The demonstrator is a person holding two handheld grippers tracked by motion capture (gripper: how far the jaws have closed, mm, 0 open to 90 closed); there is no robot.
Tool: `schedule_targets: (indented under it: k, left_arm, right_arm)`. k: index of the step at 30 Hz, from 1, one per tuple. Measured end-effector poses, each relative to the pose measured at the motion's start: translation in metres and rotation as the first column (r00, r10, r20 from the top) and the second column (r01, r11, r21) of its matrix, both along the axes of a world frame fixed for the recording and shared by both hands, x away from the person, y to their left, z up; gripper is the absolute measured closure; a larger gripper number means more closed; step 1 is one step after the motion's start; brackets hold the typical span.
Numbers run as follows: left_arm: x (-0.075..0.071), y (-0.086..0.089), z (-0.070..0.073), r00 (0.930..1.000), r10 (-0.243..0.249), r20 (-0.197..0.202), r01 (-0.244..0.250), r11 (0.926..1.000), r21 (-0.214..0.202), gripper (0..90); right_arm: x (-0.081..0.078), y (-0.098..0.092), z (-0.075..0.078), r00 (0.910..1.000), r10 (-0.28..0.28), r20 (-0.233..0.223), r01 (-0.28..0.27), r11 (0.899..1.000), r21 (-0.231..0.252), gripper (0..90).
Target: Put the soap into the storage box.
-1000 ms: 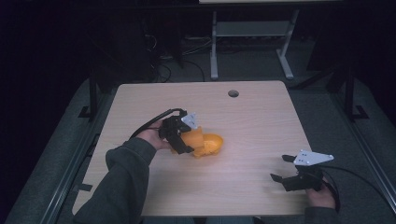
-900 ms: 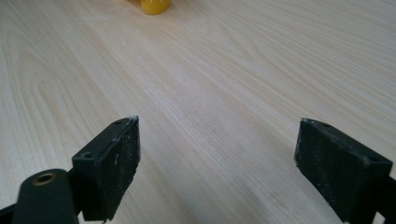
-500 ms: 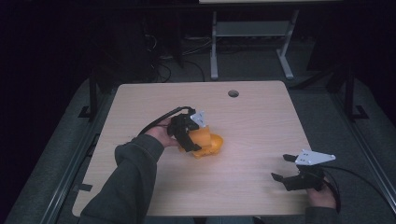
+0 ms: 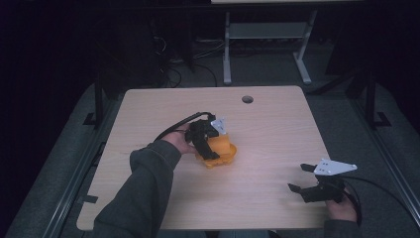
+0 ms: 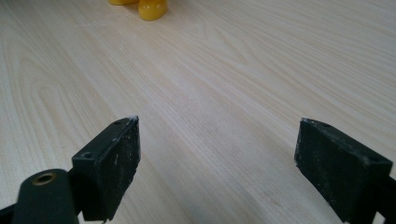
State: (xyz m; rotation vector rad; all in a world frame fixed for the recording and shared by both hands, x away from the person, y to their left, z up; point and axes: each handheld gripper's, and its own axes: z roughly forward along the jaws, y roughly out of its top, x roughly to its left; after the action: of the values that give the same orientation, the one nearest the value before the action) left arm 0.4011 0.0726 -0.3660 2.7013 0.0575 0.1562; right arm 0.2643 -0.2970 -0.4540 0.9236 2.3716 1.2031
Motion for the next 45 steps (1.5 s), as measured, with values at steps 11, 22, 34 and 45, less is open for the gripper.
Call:
schedule_targets:
  k: [11, 22, 34, 45]
  left_arm:
    - [0.005, -0.007, -0.007, 0.9998, -0.011, -0.015, 0.011, 0.9999, 0.008, 20.9]
    - [0.008, -0.014, -0.016, 0.999, -0.016, -0.041, 0.017, 0.9996, 0.023, 20.9]
    - [0.012, -0.016, -0.023, 0.9977, -0.017, -0.066, 0.02, 0.9989, 0.043, 20.8]
    - [0.018, -0.014, -0.024, 0.9956, -0.029, -0.089, 0.033, 0.9989, 0.035, 20.6]
  right_arm:
    - [0.0, 0.001, 0.0, 1.0, -0.002, -0.005, 0.002, 1.0, -0.001, 13.7]
    - [0.0, 0.0, 0.0, 1.0, 0.0, -0.001, 0.0, 1.0, 0.0, 13.7]
    - [-0.001, 0.0, 0.0, 1.0, -0.002, -0.001, 0.002, 1.0, -0.001, 13.7]
    - [0.0, 0.001, 0.0, 1.0, 0.002, -0.001, -0.002, 1.0, -0.007, 13.7]
